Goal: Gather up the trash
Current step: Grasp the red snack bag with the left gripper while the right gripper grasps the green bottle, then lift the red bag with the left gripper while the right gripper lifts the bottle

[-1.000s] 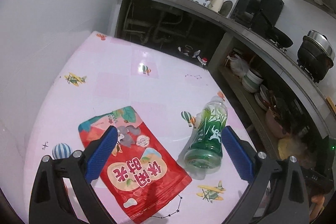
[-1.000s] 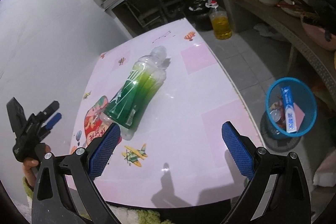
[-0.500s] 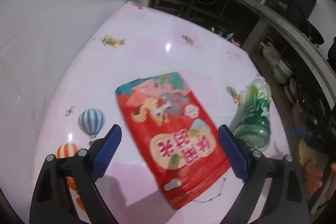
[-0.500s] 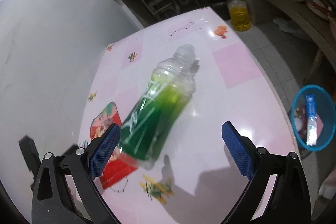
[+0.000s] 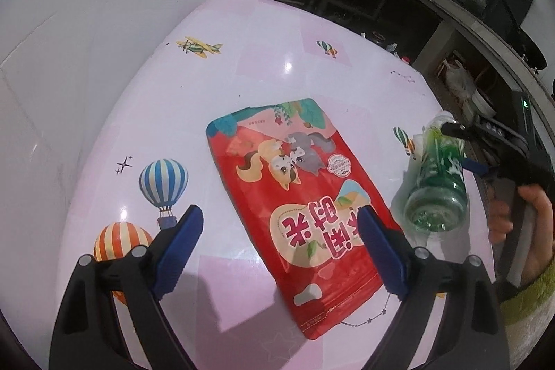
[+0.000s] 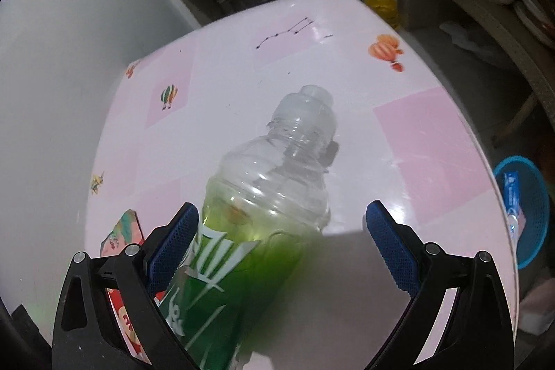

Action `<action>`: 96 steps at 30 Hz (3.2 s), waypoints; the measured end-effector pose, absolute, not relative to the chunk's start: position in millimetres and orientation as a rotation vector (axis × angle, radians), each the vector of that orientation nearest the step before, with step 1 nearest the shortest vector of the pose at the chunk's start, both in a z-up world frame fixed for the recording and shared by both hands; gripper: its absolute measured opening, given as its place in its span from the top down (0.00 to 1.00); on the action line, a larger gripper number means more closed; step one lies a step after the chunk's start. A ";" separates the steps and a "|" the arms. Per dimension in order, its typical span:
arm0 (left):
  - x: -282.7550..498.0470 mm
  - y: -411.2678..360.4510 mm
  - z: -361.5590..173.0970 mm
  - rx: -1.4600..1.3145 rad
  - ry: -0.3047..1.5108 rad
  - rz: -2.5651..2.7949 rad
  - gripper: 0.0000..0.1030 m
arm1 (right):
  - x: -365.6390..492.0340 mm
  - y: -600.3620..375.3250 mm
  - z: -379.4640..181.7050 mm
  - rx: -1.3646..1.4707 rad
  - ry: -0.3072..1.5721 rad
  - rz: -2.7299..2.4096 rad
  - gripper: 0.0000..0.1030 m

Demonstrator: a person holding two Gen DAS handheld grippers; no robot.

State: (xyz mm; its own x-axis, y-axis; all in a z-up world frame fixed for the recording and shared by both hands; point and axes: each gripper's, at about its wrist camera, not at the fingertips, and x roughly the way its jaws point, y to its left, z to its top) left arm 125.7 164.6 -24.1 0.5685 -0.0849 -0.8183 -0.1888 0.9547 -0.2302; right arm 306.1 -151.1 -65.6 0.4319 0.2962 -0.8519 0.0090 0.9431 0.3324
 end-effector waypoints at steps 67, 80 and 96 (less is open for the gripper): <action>163.8 109.2 -0.1 -0.314 0.980 -0.218 0.90 | 226.1 -119.9 -61.9 -0.089 1.166 0.602 0.23; 157.0 66.9 16.1 -0.167 0.969 -0.333 0.91 | 211.5 -166.8 -67.5 -0.049 1.140 0.430 0.23; 153.9 48.4 16.0 -0.105 0.959 -0.312 0.91 | 213.1 -179.0 -77.5 0.112 1.162 0.379 0.35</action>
